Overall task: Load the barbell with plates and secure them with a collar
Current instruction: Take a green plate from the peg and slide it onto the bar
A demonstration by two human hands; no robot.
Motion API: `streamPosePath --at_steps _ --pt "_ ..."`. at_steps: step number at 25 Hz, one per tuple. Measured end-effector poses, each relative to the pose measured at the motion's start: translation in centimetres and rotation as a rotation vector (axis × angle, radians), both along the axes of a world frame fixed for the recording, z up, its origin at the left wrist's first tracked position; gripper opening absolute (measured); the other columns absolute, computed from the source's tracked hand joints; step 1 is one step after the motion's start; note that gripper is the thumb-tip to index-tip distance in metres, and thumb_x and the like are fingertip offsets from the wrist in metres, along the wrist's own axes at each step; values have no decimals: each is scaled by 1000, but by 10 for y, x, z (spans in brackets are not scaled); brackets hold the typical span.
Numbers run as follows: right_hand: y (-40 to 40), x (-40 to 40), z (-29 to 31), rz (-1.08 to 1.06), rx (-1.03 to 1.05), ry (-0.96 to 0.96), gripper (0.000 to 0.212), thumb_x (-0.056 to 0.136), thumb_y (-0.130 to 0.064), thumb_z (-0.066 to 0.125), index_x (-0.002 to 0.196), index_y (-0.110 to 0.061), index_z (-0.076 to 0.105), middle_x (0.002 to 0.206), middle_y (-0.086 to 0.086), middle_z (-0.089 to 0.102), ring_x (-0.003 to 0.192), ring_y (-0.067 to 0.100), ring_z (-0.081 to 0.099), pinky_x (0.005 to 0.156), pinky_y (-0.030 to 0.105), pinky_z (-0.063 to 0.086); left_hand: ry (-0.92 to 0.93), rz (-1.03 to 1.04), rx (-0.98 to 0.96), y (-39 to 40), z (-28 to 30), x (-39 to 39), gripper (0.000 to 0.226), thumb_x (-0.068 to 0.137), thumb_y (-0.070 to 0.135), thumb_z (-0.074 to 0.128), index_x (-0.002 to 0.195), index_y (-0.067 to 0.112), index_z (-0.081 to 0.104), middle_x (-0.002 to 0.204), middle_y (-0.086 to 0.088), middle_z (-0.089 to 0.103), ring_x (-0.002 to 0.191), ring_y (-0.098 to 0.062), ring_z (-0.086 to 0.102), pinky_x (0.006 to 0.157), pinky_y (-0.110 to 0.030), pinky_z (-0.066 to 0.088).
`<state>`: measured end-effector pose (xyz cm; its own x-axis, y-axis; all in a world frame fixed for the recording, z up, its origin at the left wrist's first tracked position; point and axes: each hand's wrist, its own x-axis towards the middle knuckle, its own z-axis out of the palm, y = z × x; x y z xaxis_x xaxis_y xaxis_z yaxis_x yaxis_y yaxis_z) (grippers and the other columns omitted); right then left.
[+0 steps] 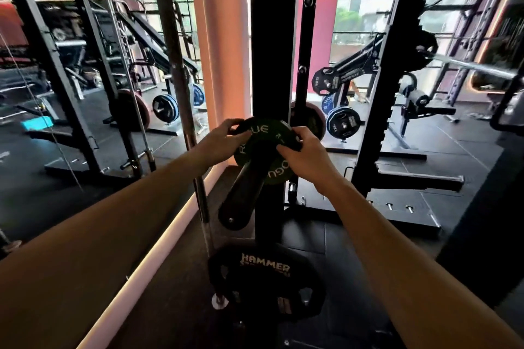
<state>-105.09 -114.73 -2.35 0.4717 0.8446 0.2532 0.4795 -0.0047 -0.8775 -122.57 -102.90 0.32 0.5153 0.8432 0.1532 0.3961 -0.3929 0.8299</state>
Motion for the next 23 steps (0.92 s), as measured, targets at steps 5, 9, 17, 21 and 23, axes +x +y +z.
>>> streamPosePath --at_steps 5,9,17,21,23 --pt "-24 -28 -1 -21 38 -35 32 96 -34 70 123 -20 60 103 -3 67 90 12 67 60 15 49 63 -29 -30 -23 0 -22 48 99 46 59 134 13 51 117 -10 66 91 -16 67 68 -25 56" --pt "-68 -67 -1 23 84 -79 22 97 -31 68 116 -28 58 95 -16 60 85 1 61 62 15 45 28 -47 -49 -72 -5 -69 36 100 44 59 119 13 55 110 -15 68 96 -32 72 77 -48 64" --pt "-216 -172 28 53 209 -31 15 98 -26 68 112 -25 62 98 -6 67 89 11 68 77 29 57 30 -35 143 -222 25 -176 40 98 48 59 118 14 60 106 -13 71 96 -29 72 84 -53 62" --pt "-310 -182 54 -8 235 -41 15 99 -27 67 113 -28 61 105 -6 66 93 9 65 81 30 56 -46 -134 230 -303 44 -178 36 99 49 58 109 15 62 97 -6 70 93 -26 71 81 -45 60" --pt "-358 -174 63 -87 219 -82 18 98 -28 67 116 -25 61 105 -7 65 93 11 65 79 28 55 -77 -223 237 -340 48 -161 25 99 47 58 103 22 63 96 -3 70 91 -26 71 78 -44 60"
